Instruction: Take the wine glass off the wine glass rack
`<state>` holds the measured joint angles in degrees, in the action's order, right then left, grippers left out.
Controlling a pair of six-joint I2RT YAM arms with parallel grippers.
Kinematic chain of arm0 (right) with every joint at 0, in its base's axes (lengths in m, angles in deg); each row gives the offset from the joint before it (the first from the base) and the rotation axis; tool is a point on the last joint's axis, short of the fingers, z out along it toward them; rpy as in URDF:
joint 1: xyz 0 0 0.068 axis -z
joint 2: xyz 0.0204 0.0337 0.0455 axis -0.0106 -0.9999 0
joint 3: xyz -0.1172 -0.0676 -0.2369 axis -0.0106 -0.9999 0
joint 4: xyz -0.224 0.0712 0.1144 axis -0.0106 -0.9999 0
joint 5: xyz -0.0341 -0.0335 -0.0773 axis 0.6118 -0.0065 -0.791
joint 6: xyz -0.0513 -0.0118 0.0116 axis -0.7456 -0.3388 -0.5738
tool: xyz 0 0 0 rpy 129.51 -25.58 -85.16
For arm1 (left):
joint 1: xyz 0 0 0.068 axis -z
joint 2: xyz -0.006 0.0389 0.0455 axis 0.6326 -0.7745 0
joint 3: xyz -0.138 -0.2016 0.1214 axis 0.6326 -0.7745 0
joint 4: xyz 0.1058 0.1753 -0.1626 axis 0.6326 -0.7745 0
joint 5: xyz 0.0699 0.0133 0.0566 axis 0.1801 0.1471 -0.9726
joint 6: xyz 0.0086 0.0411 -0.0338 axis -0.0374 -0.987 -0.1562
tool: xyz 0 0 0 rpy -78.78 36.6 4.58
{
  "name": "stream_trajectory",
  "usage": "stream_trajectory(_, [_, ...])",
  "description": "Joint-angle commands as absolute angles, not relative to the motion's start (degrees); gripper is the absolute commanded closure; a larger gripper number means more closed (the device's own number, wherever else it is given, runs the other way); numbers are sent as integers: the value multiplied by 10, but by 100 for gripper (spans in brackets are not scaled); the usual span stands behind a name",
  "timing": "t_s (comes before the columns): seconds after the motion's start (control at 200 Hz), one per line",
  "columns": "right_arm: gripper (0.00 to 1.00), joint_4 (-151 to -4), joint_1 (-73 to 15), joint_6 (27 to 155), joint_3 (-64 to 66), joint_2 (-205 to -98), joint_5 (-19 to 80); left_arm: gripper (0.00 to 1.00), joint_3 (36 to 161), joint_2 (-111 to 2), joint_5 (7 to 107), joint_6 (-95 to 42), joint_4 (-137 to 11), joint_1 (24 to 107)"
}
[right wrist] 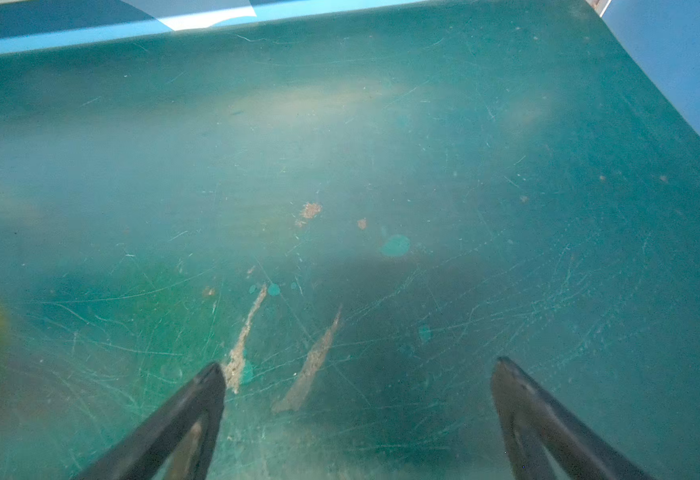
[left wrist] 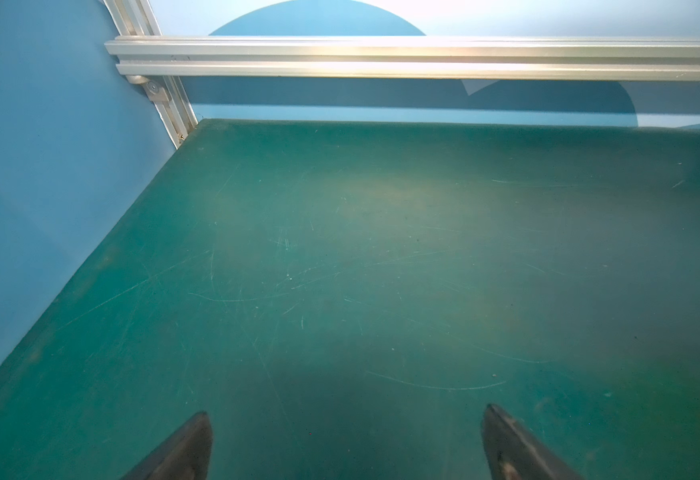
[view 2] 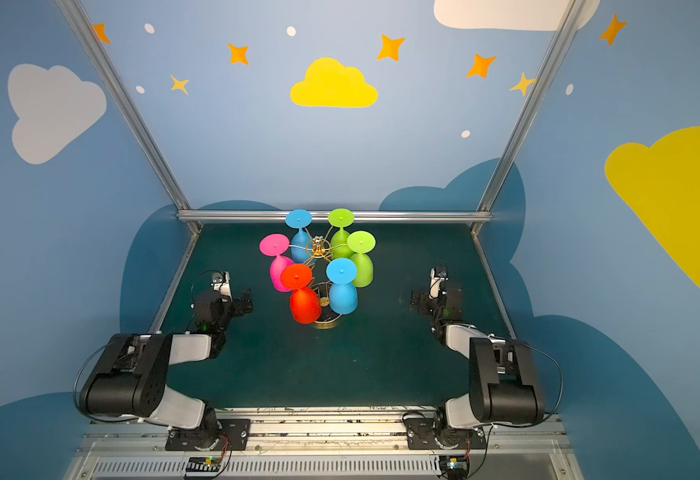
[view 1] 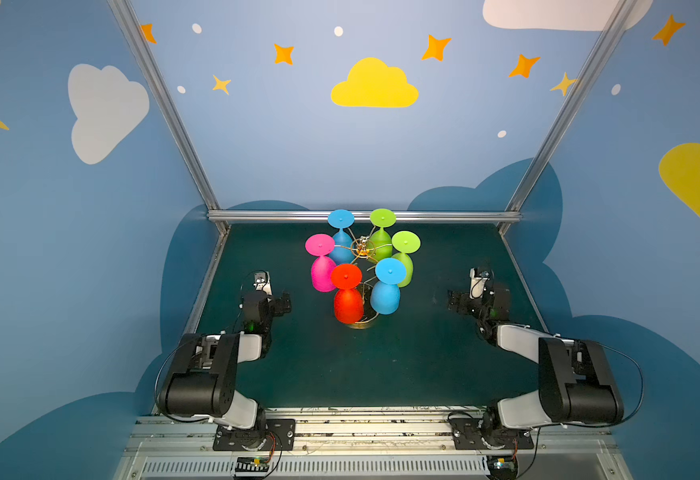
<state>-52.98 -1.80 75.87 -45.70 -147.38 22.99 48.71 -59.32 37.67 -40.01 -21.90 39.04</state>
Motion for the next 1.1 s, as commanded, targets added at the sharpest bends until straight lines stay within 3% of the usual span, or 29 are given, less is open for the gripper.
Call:
stream_trajectory(0.0, [1, -532, -15, 761, -448, -1473, 236, 0, 495, -597, 374, -404, -224, 392])
stream_trajectory(0.966, [1, -565, -15, 722, -424, -1440, 220, 0, 494, -587, 356, -398, -201, 392])
stream_trajectory(1.021, [1, -644, -17, 754, -384, -1405, 203, 0, 526, -541, 339, -386, -297, 393])
stream_trajectory(1.091, [1, -790, -15, 909, -309, -1359, 198, 0, 608, -476, 288, -293, -526, 389])
